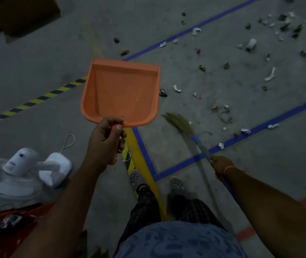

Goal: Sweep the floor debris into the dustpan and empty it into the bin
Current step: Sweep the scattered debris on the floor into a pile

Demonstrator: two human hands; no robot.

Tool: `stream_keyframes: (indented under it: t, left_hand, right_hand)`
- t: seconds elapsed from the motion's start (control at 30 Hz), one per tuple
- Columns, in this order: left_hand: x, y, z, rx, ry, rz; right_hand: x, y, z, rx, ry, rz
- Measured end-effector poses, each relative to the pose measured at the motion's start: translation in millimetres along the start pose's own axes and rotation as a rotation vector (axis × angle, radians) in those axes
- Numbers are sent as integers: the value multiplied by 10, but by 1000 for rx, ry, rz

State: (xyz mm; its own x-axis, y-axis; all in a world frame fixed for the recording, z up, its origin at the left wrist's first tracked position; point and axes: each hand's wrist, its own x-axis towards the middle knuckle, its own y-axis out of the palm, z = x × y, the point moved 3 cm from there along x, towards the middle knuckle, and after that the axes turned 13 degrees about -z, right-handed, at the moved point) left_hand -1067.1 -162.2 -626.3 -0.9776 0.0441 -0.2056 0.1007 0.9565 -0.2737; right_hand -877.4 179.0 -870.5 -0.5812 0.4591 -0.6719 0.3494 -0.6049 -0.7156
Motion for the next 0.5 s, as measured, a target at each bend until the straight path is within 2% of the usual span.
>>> stream_keyframes:
  t: [0.2,0.4,0.5]
  left_hand:
    - [-75,191,-73,-10,27,47]
    - [-70,260,-134,-22,40,44]
    - [-97,250,-140,-18,48,48]
  right_hand:
    - [-308,-19,-214,239,24,-107]
    - [-589,103,-695,66,-6,3]
    - [-552,160,-819,70,98,-19]
